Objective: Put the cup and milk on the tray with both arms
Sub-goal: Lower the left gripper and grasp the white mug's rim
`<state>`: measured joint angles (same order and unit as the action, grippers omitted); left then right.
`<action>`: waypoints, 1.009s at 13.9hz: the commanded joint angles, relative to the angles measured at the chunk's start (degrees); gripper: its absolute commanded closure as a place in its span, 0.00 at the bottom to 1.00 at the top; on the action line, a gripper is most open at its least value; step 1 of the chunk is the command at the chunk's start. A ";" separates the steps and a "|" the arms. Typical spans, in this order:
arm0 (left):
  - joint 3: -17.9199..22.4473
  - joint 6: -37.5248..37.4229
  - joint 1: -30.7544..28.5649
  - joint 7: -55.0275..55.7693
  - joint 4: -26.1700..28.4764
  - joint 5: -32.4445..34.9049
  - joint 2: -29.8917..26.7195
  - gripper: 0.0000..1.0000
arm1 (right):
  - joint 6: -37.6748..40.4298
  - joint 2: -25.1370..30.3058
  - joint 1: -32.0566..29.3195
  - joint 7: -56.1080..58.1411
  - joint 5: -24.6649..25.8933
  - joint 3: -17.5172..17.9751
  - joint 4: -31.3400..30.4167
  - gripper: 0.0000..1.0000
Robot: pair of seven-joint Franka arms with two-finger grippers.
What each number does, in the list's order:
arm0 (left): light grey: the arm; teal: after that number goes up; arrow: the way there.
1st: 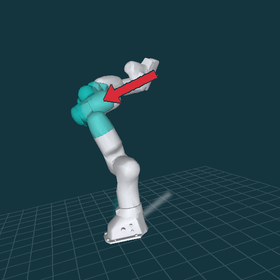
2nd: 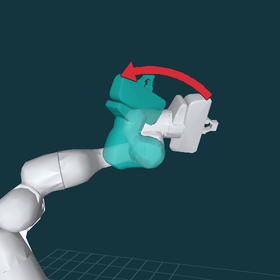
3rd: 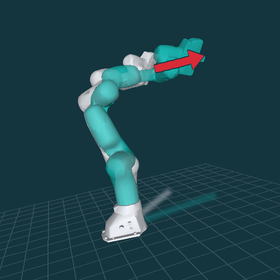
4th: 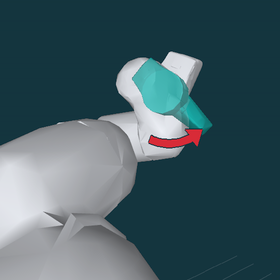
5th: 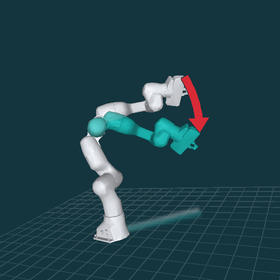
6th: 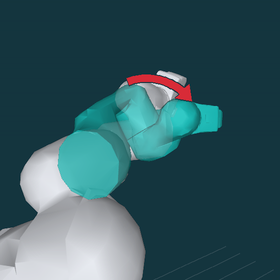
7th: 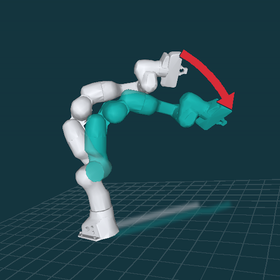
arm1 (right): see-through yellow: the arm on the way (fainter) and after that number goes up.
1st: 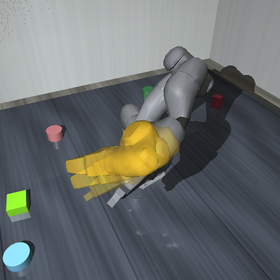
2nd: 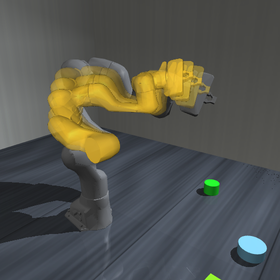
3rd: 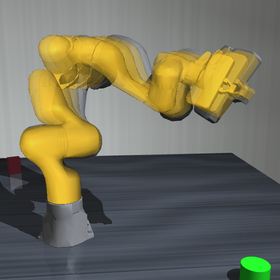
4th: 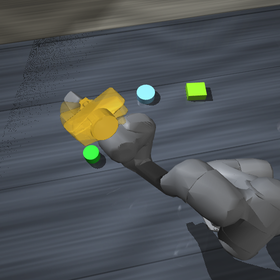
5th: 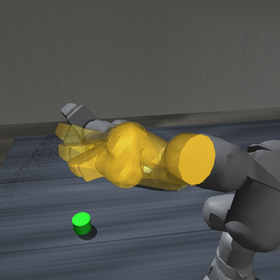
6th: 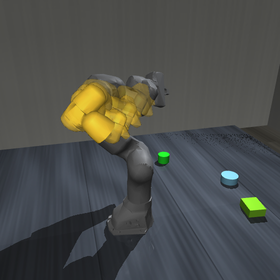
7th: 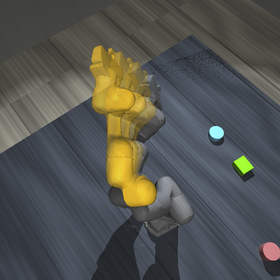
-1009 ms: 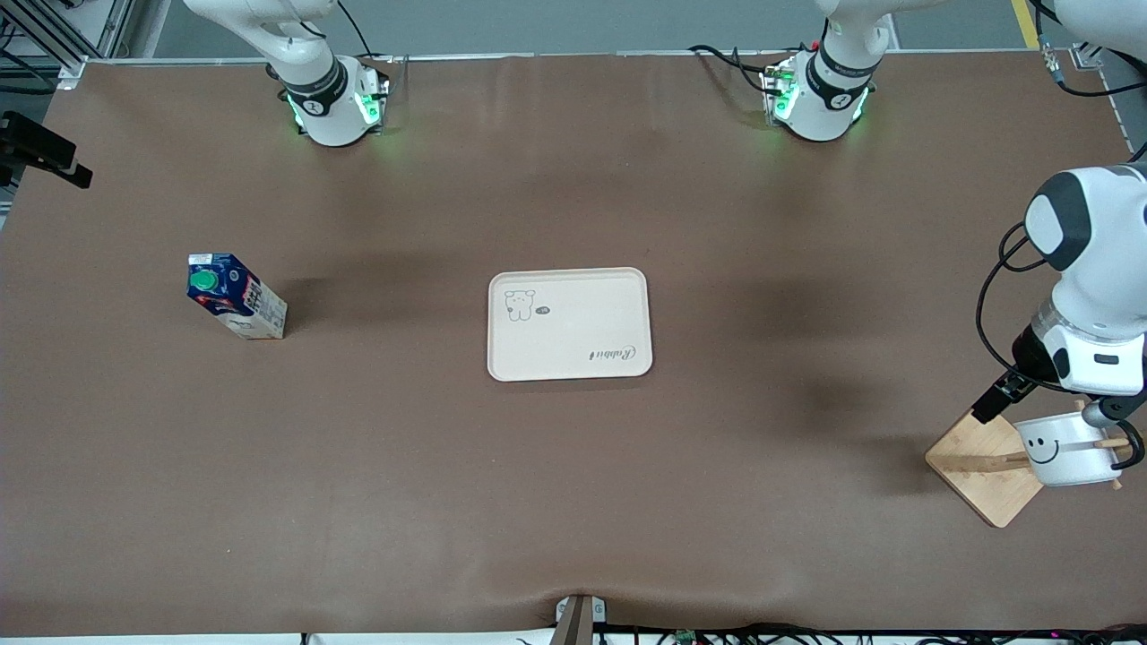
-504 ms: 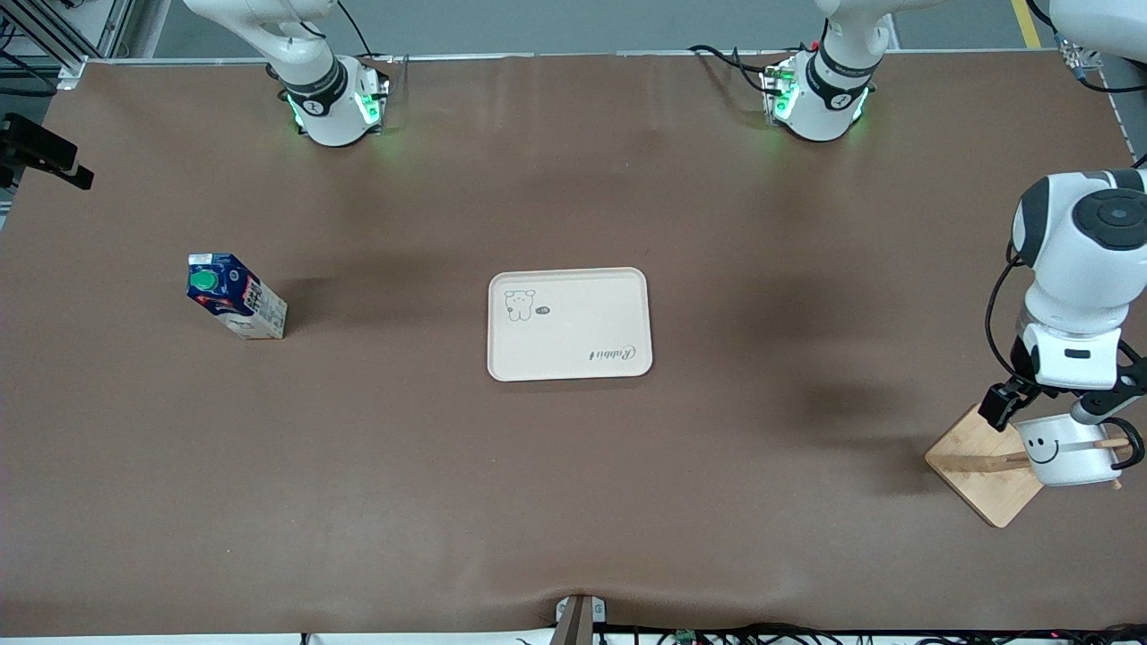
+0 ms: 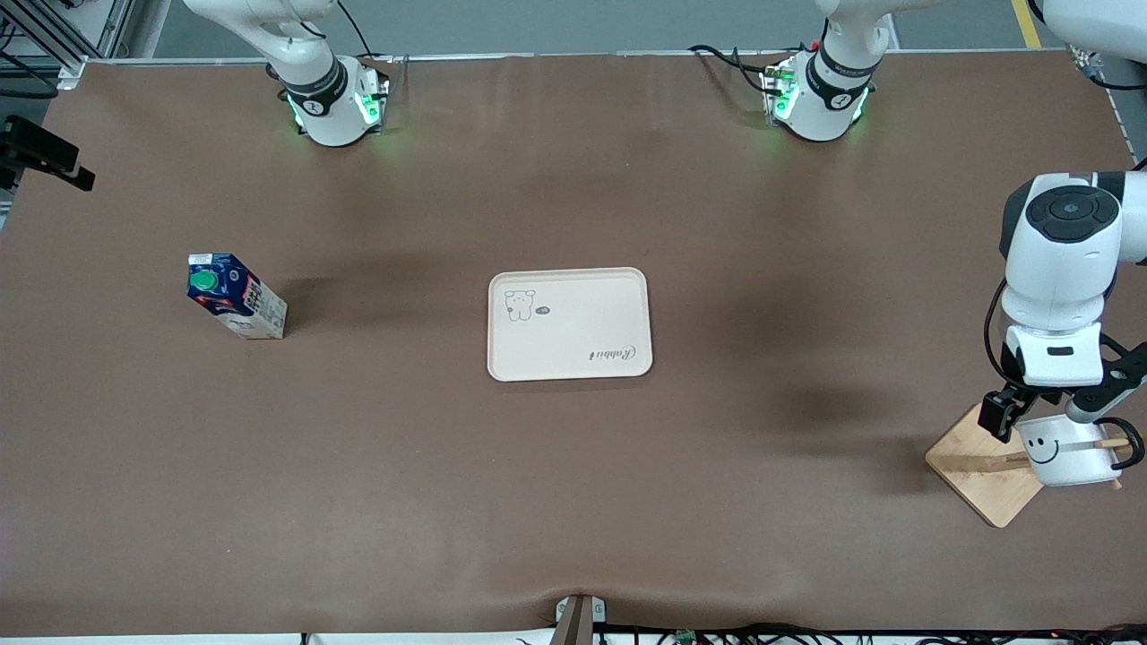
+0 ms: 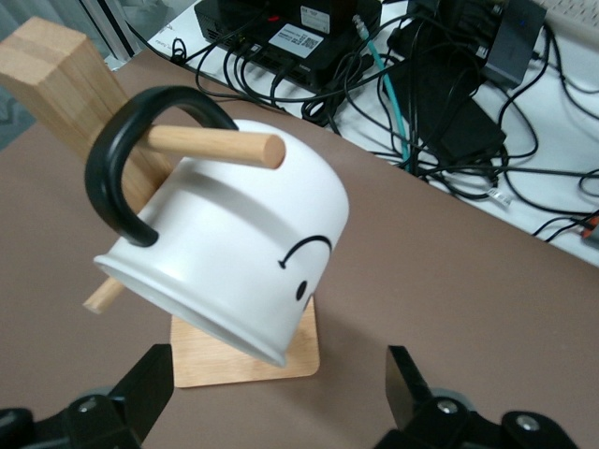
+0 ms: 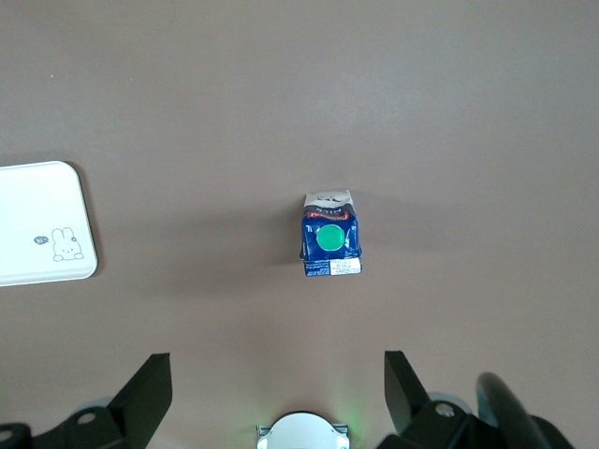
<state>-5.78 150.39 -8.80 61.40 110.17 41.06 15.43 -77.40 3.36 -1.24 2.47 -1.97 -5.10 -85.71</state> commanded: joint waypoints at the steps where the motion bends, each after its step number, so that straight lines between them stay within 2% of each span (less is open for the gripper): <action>1: 0.07 5.07 -0.34 2.50 2.59 1.75 -0.75 0.00 | 0.50 -0.98 0.28 -0.19 -0.84 -0.17 1.34 0.00; 7: 0.07 6.41 -0.78 7.41 3.12 11.66 -0.75 0.00 | 0.50 -0.98 0.28 -0.19 -0.84 -0.09 1.34 0.00; 14: 0.33 8.69 -1.13 16.55 2.68 22.65 1.18 0.24 | 0.50 -1.25 0.36 -0.27 -0.93 -0.09 1.34 0.00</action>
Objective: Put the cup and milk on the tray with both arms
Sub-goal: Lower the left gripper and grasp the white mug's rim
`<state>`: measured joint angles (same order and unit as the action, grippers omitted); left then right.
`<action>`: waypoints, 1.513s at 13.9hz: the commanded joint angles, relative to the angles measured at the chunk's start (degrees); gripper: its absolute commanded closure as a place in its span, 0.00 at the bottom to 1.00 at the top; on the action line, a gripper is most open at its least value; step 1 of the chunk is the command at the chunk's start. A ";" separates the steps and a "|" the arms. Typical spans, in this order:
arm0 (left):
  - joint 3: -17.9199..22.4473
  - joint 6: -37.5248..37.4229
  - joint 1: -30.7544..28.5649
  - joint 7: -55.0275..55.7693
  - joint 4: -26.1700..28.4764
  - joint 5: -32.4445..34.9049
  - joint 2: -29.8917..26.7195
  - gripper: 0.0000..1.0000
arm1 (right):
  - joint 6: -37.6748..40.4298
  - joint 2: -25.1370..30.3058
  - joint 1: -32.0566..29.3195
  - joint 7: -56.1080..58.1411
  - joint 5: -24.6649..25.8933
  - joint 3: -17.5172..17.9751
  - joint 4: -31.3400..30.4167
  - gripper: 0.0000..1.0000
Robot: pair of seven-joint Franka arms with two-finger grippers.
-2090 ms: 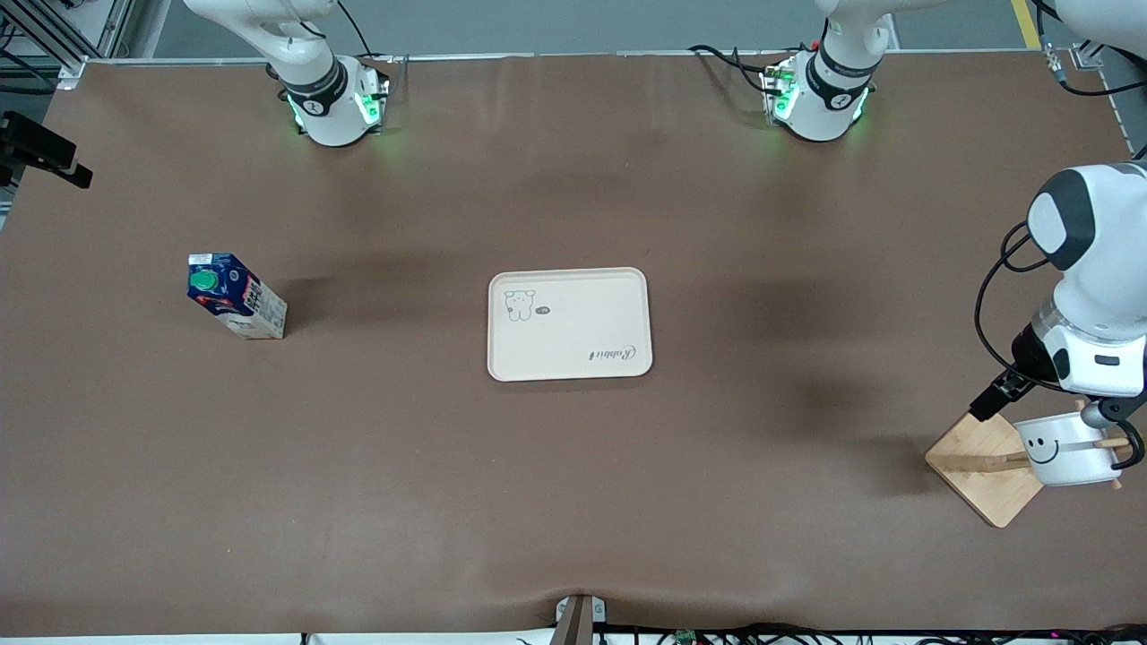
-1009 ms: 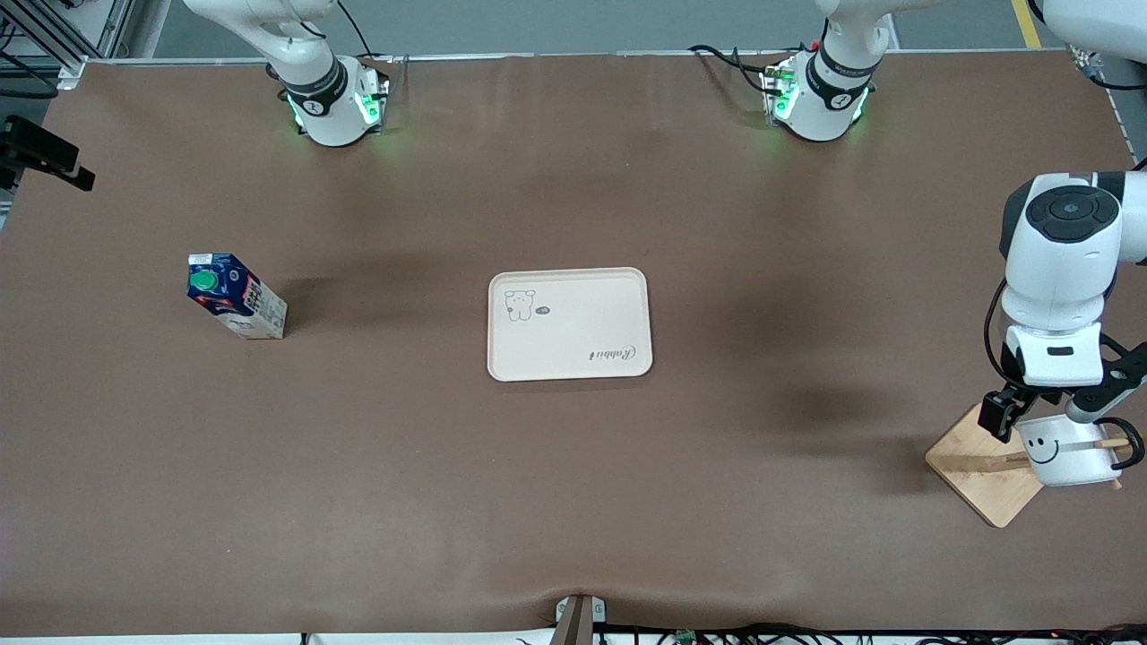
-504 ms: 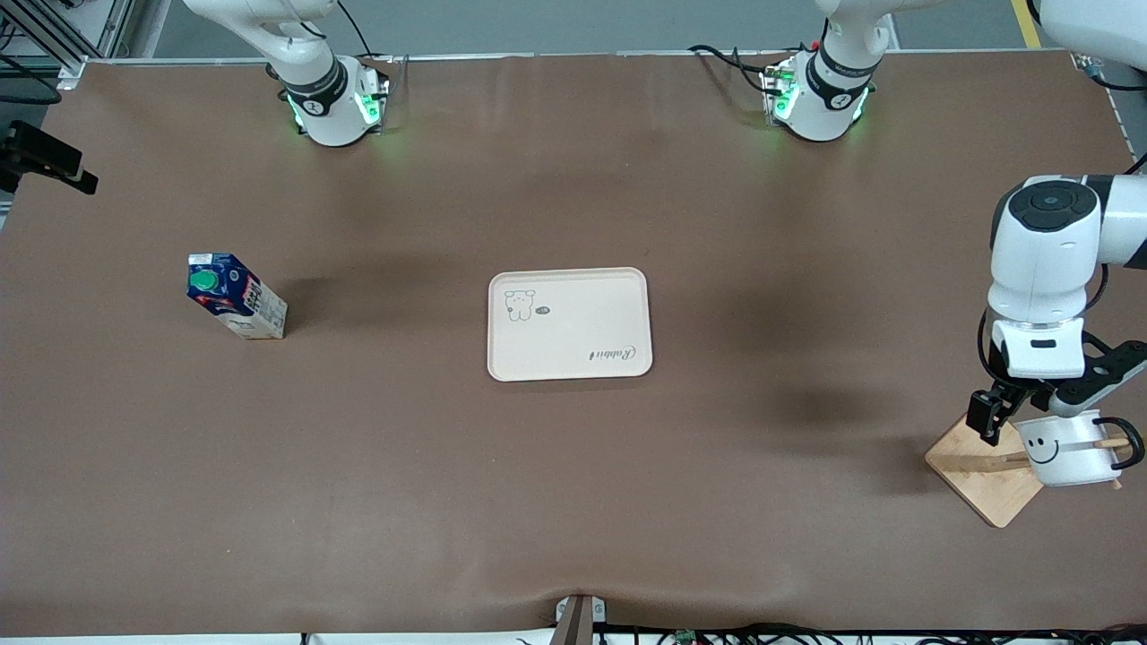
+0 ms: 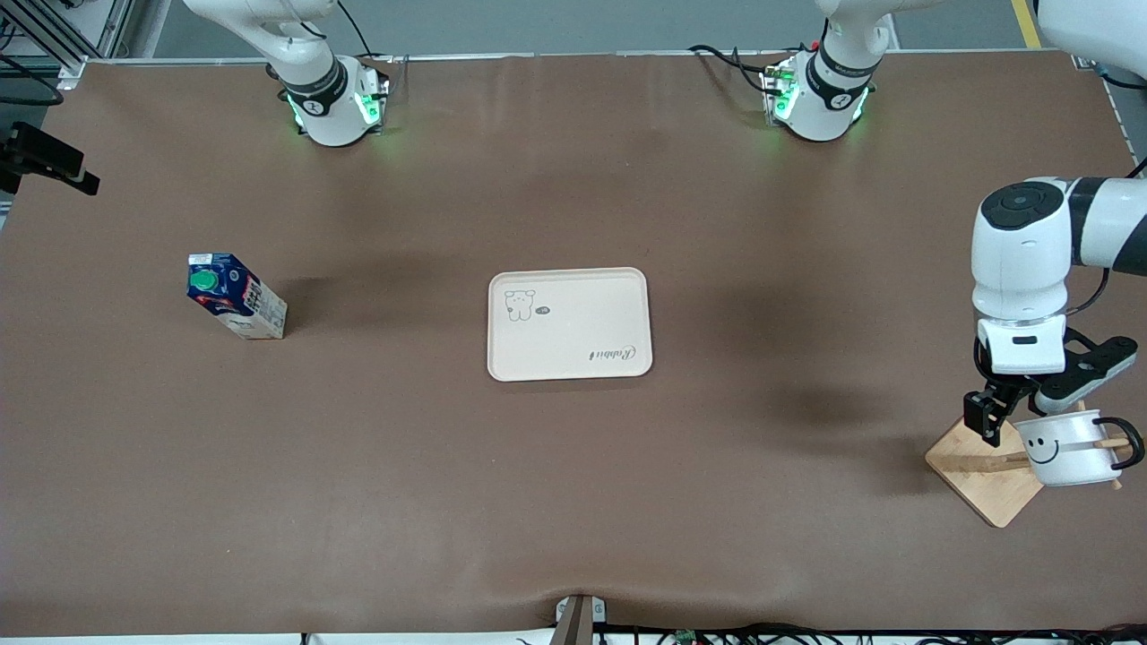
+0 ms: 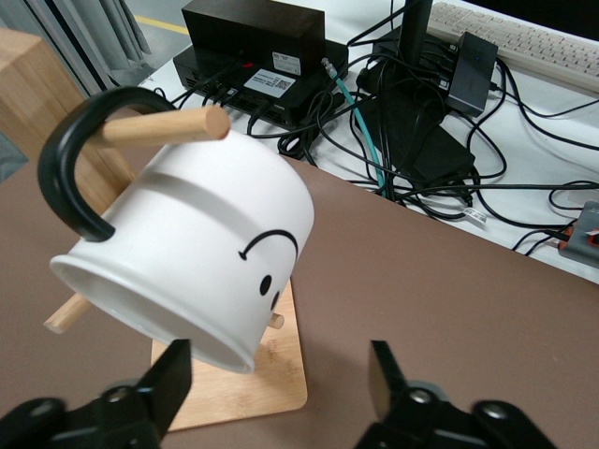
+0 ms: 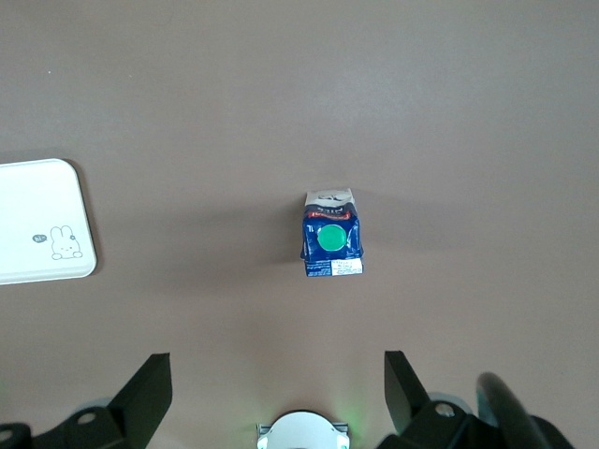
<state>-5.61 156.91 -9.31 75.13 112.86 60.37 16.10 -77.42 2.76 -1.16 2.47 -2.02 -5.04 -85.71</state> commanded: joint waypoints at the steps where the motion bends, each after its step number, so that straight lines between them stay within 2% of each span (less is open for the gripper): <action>1: 0.16 2.52 -1.67 3.27 -0.10 4.57 0.95 0.28 | 0.52 -0.73 0.28 -0.27 -0.88 -0.15 1.25 0.00; 6: 0.16 5.87 -4.14 3.27 -0.18 7.65 1.57 0.39 | 0.69 -2.84 0.37 -0.19 -0.80 -0.15 1.34 0.00; 10: 0.16 5.87 -4.05 3.10 -0.62 7.83 1.57 0.56 | 0.78 -6.43 0.28 -0.01 -0.18 -0.15 0.99 0.00; 11: 0.16 5.87 -3.97 3.01 -0.62 7.83 1.66 0.65 | 1.22 -8.28 0.36 -0.01 -0.01 -0.15 0.99 0.00; 14: 0.16 5.87 -3.61 2.92 -1.06 7.92 2.09 0.99 | 2.54 -8.30 0.36 -0.27 -0.01 -0.15 1.08 0.00; 17: 0.16 5.78 -3.44 2.83 -1.94 10.81 2.45 1.00 | 2.63 -8.29 0.45 -0.27 -0.01 -0.15 0.99 0.00; 21: 0.07 5.78 -3.17 -0.49 -2.91 11.17 2.45 1.00 | 2.63 -8.29 0.37 -0.36 0.08 -0.15 0.81 0.00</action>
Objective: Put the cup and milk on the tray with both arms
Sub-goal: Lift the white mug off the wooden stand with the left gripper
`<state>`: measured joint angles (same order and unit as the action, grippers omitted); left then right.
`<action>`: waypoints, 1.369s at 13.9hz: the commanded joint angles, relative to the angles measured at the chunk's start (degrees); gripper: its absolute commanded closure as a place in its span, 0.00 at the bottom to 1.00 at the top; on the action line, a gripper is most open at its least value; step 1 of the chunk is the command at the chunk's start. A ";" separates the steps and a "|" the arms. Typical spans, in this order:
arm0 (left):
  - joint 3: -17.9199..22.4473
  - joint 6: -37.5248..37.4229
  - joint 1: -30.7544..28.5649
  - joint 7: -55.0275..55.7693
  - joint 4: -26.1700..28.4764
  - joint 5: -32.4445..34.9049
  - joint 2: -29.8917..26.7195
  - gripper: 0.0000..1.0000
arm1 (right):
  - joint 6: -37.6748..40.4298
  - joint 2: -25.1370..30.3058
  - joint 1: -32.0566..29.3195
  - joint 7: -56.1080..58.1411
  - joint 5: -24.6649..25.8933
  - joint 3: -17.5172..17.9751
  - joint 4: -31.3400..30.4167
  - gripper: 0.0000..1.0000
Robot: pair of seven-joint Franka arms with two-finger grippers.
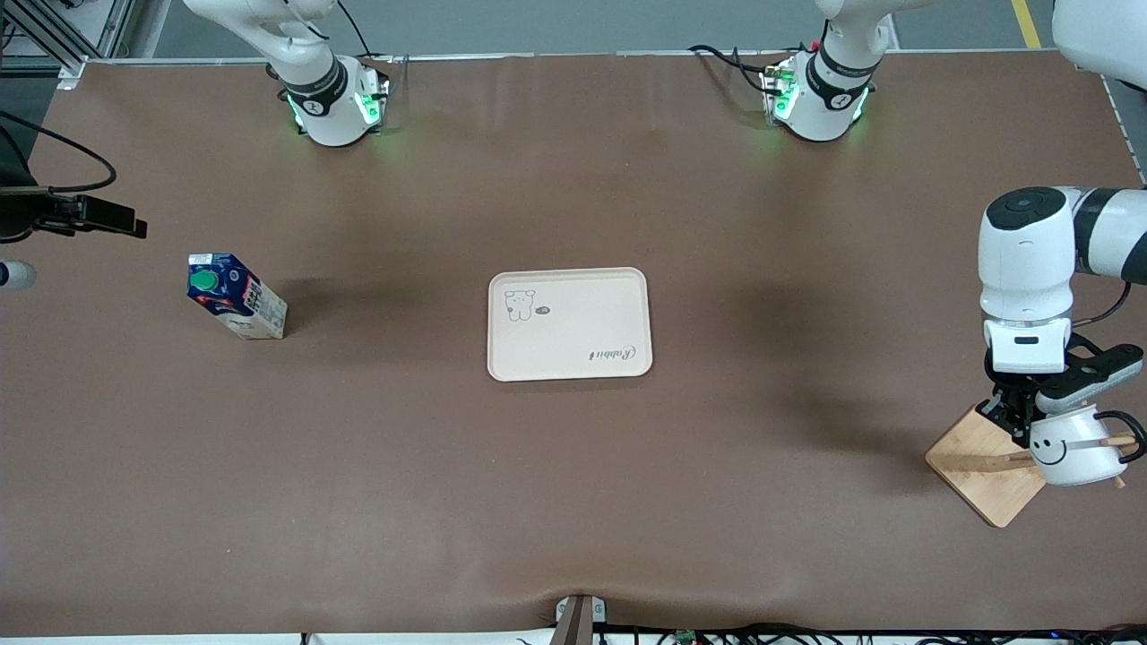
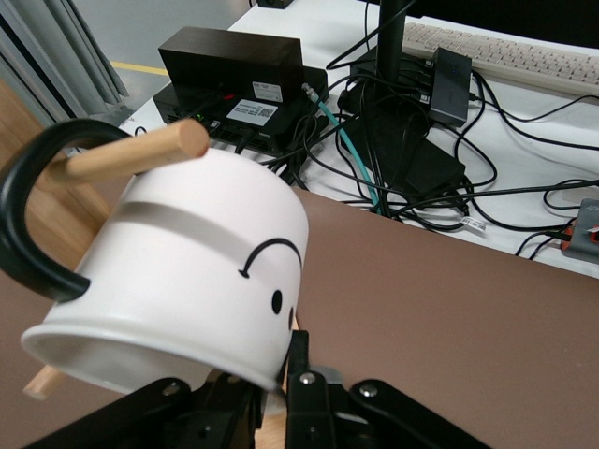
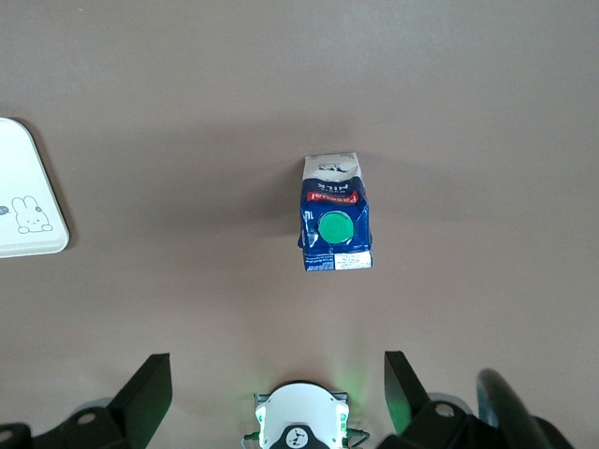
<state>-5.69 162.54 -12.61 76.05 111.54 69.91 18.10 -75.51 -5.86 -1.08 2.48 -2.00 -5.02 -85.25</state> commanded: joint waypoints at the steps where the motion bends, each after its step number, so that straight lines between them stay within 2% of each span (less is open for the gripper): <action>1: 0.16 0.14 0.22 -3.43 -1.94 1.63 0.44 1.00 | 0.80 0.32 0.20 -0.37 -0.02 -0.17 0.35 0.00; 4: -0.11 0.14 0.57 -9.24 -2.11 1.54 -0.52 1.00 | 0.89 0.41 0.29 -0.72 -0.02 -0.17 -0.17 0.00; 9: -3.53 -1.70 1.10 -9.60 -2.11 1.54 -1.05 1.00 | 0.45 1.11 0.38 -1.34 -0.02 -0.08 -1.15 0.00; 16: -12.23 -12.33 0.92 -10.83 -2.46 0.49 -2.37 1.00 | 0.19 1.63 0.38 -1.43 -0.02 -0.17 -1.93 0.00; 19: -16.70 -16.27 1.01 -12.32 -3.08 -6.87 -2.46 1.00 | -0.08 2.78 0.38 -2.13 -0.02 -0.08 -3.08 0.00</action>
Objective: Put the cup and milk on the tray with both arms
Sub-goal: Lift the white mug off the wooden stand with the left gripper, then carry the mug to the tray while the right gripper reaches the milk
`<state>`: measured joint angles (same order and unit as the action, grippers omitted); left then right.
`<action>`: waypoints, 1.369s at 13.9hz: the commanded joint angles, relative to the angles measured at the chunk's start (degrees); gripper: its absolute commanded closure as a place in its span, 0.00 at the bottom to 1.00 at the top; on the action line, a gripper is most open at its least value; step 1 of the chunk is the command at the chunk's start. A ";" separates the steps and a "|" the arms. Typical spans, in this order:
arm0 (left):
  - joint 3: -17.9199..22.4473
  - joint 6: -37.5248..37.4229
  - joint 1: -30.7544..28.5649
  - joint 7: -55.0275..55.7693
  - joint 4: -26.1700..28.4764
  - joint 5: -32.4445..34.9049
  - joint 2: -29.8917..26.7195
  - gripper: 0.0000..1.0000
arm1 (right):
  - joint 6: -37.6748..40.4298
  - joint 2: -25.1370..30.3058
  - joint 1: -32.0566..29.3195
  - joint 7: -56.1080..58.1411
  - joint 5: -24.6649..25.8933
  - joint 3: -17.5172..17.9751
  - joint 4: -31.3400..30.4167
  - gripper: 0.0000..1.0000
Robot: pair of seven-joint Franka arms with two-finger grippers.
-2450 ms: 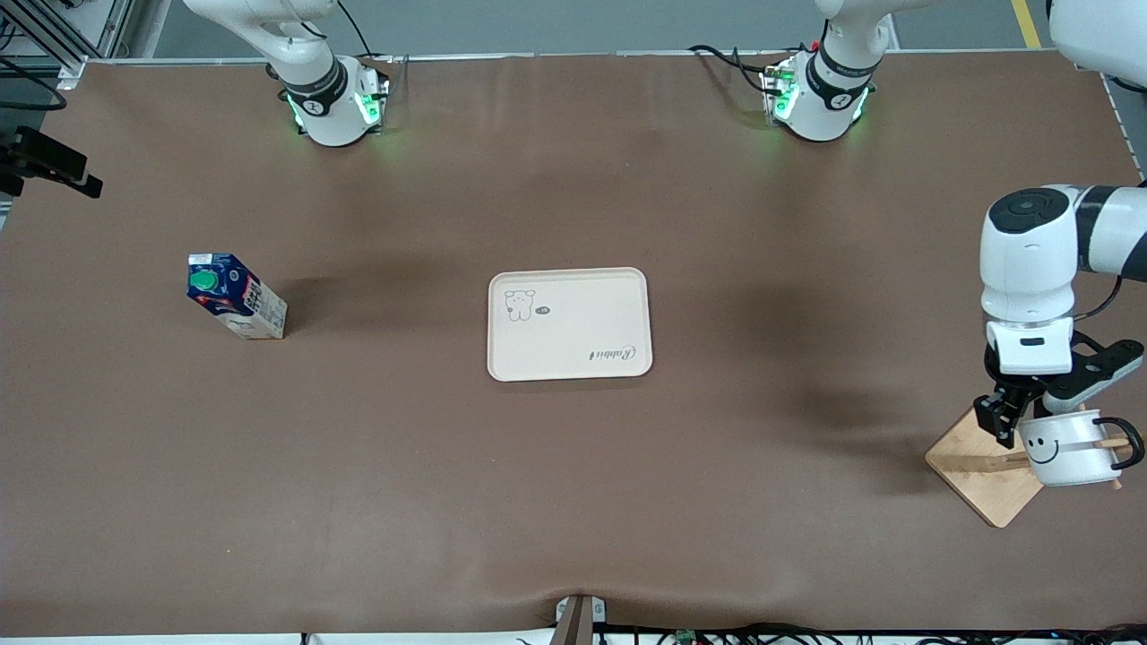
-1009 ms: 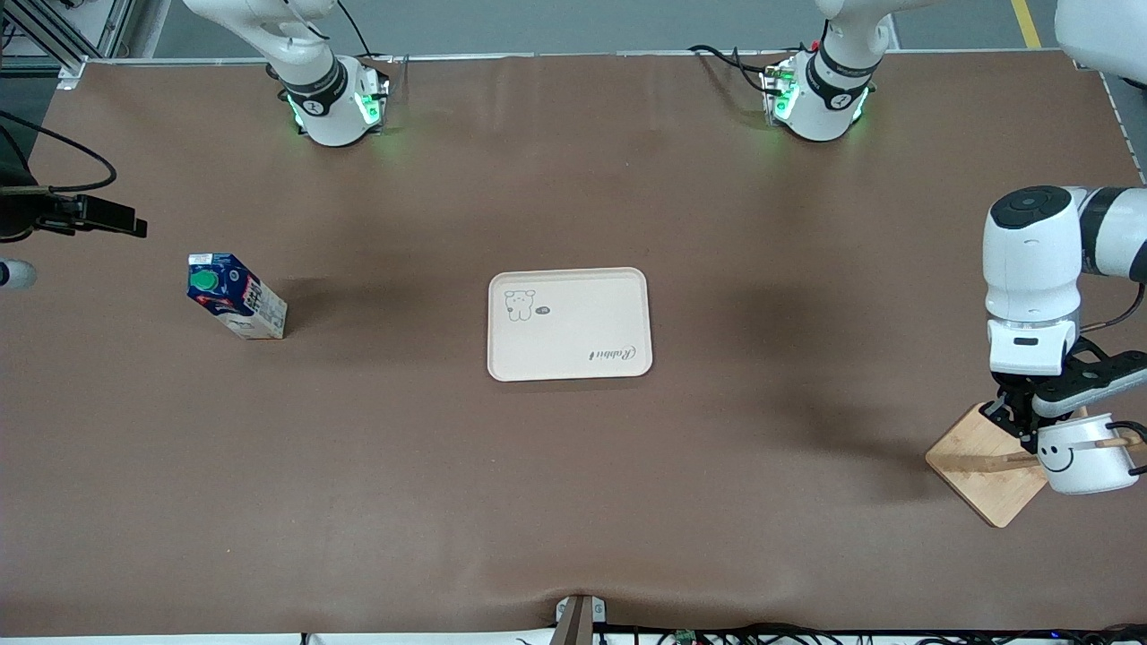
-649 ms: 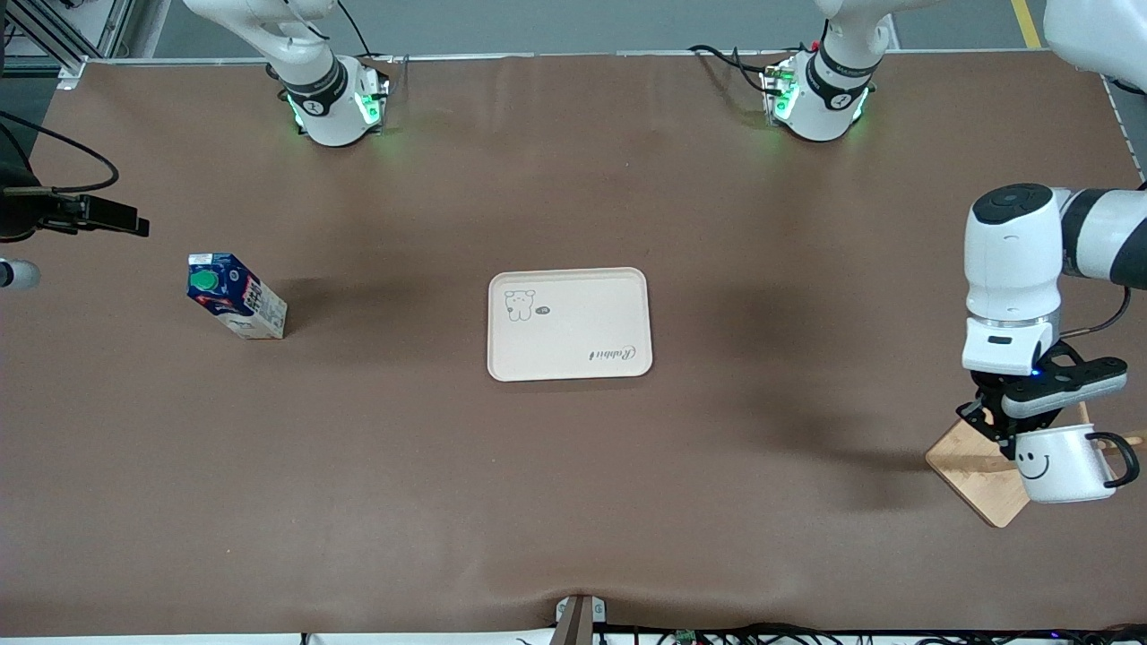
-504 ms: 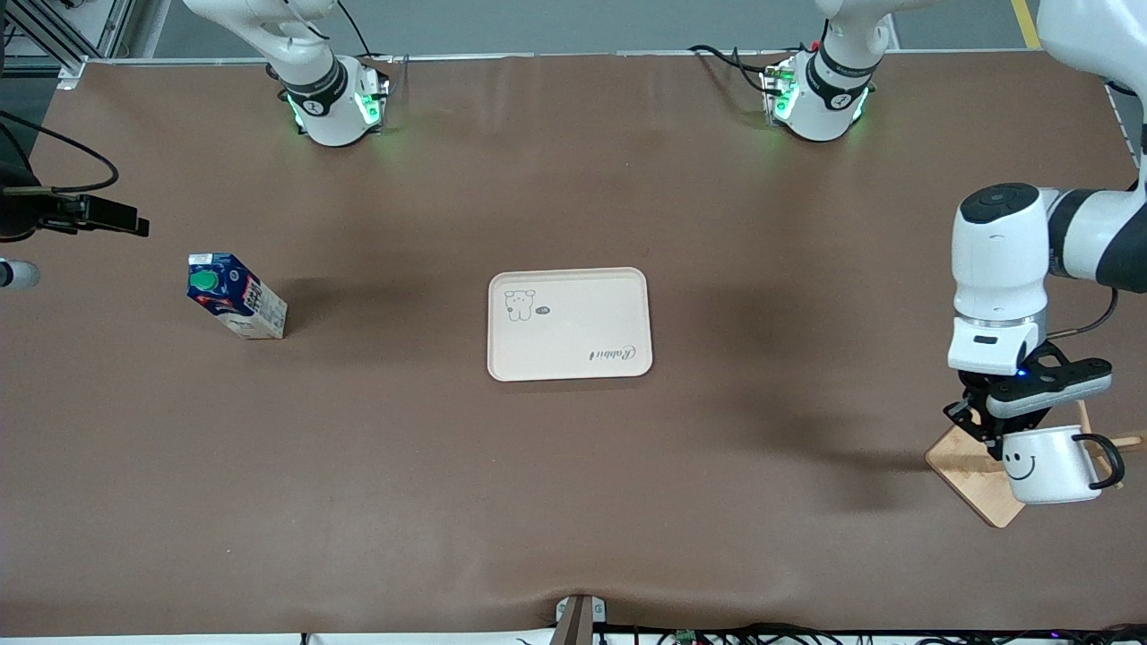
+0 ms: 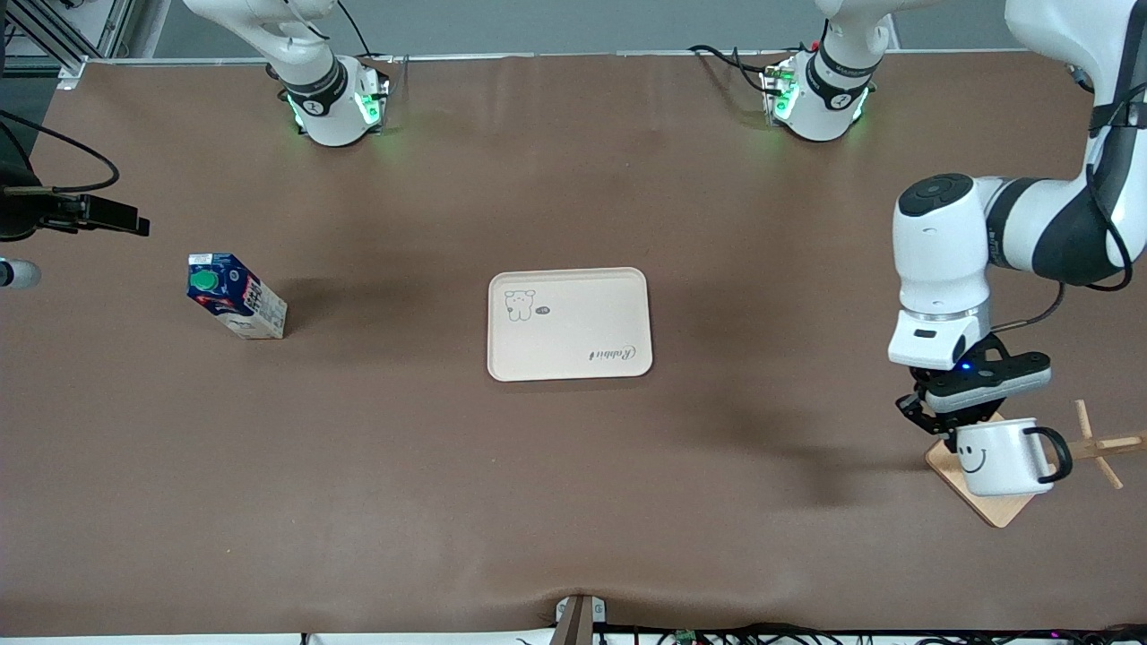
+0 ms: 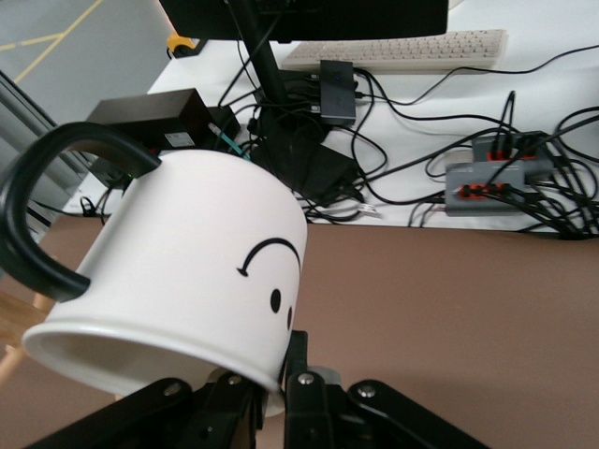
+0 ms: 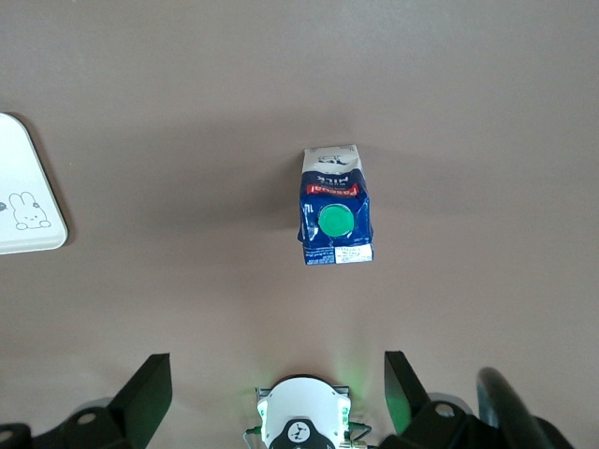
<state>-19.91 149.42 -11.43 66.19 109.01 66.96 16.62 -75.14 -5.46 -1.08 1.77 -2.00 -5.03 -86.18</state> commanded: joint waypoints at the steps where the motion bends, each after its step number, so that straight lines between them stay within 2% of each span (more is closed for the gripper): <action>1: -3.90 -5.34 -0.17 -4.13 -1.43 -6.11 -0.89 1.00 | -0.44 2.73 0.38 -1.51 -0.02 -0.07 -2.50 0.00; 6: -12.07 -17.90 1.32 -5.55 -6.26 -23.25 1.65 1.00 | -2.20 4.23 0.29 -1.42 -0.02 -0.15 -5.23 0.00; 8: -12.35 -23.44 4.39 -5.55 -8.37 -26.24 2.97 1.00 | -2.37 4.67 0.29 -1.42 0.07 -0.24 -6.80 0.00; 13: -12.35 -30.22 11.50 -5.55 -11.44 -39.33 4.55 1.00 | -8.61 8.01 0.03 -1.33 0.24 -0.33 -15.06 0.00; 17: -12.26 -40.59 20.20 -5.29 -19.52 -46.64 11.39 1.00 | -11.59 8.62 -0.32 -1.42 0.60 -0.42 -20.33 0.00; 19: -12.26 -41.57 23.02 -5.11 -21.82 -48.84 14.65 1.00 | -15.89 10.55 -0.24 -1.33 0.60 -1.38 -25.68 0.00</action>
<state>-32.17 110.62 9.32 61.67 92.58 20.12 26.34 -87.17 1.16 -1.14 1.26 -1.85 -5.91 -105.15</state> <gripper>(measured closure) 0.899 0.000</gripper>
